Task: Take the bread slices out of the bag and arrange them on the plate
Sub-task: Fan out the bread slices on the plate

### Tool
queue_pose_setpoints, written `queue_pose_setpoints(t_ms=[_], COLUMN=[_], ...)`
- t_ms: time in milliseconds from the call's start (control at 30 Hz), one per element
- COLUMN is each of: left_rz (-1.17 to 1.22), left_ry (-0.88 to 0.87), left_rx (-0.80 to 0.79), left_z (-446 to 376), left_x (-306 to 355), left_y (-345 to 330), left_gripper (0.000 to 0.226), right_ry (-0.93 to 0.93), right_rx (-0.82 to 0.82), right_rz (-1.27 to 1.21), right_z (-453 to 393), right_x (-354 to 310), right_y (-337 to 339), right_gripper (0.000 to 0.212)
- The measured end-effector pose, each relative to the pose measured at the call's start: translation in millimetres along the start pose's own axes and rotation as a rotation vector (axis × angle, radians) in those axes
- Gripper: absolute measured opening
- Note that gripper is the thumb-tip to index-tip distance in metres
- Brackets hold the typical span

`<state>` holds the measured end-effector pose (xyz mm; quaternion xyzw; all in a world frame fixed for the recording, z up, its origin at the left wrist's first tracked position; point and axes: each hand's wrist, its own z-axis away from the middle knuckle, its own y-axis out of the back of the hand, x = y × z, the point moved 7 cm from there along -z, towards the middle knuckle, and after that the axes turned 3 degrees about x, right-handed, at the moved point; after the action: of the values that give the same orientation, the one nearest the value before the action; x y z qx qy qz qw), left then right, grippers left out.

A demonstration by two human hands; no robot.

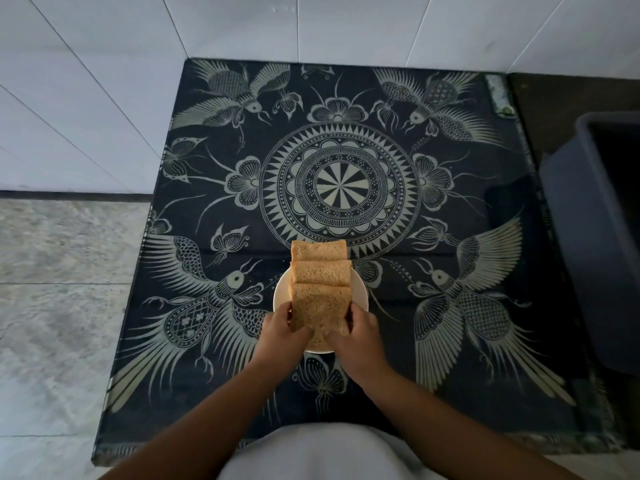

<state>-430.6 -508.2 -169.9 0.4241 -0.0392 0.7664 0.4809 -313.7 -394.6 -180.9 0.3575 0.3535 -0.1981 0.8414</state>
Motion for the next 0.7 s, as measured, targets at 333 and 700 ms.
queue_pose_setpoints(t_ms=[333,700], left_rz=[-0.111,-0.068], left_ry=[-0.031,-0.023], left_rx=[-0.012,-0.021], left_z=[3.3,0.0], left_x=[-1.7,-4.4], left_y=[-1.1,-6.3], left_gripper=[0.065,0.062], right_ry=[0.006,0.000], right_rx=[-0.021,-0.054], right_rz=[0.037,0.029], right_z=[-3.4,-6.5], right_x=[2.5,3.9], right_y=[2.1,4.9], right_gripper=[0.059,0.051])
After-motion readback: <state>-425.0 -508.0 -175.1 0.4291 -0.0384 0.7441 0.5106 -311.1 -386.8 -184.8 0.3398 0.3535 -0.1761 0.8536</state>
